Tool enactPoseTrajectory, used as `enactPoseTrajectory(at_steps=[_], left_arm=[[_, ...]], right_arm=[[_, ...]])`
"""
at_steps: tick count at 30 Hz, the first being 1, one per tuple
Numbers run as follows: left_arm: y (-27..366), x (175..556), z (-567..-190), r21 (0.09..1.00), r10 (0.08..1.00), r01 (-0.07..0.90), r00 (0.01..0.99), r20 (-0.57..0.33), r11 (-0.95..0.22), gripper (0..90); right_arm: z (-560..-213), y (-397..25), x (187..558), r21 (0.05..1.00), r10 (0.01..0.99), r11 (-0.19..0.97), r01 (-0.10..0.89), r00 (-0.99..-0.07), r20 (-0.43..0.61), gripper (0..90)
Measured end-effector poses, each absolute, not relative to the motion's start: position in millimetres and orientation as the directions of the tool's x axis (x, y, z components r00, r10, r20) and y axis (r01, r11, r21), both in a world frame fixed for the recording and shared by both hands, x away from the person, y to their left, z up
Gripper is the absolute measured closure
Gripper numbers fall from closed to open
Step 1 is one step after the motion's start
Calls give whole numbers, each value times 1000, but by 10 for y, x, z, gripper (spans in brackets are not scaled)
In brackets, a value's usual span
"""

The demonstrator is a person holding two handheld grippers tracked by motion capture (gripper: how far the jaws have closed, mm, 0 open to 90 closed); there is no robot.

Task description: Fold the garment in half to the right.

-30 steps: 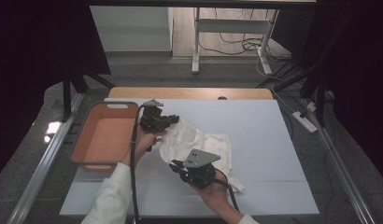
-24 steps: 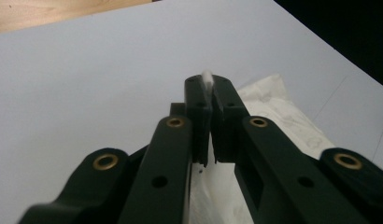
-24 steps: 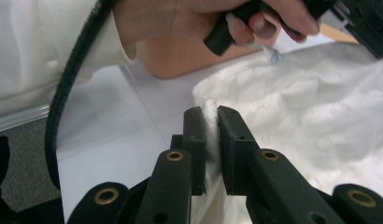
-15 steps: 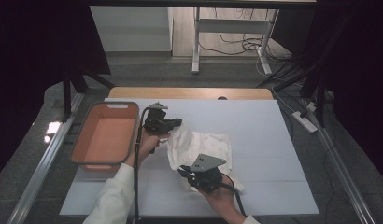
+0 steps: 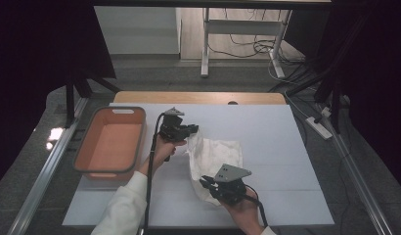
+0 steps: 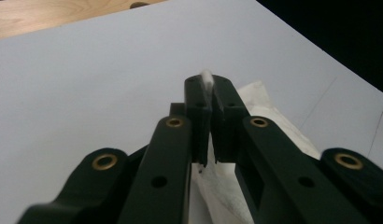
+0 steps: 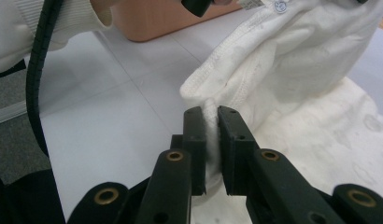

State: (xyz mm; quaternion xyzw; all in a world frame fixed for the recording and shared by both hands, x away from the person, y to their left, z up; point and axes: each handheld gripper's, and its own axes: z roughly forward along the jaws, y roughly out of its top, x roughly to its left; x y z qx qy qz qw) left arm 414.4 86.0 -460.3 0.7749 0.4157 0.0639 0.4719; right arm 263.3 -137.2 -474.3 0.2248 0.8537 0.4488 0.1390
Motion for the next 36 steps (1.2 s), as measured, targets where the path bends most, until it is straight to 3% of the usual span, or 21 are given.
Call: enactPoseTrajectory(at_steps=[36], left_arm=[[326, 4262, -4789, 752, 668, 602, 679, -305, -268, 853]], right_arm=[[-4867, -1903, 2583, 795, 588, 495, 350, -809, -10, 816]])
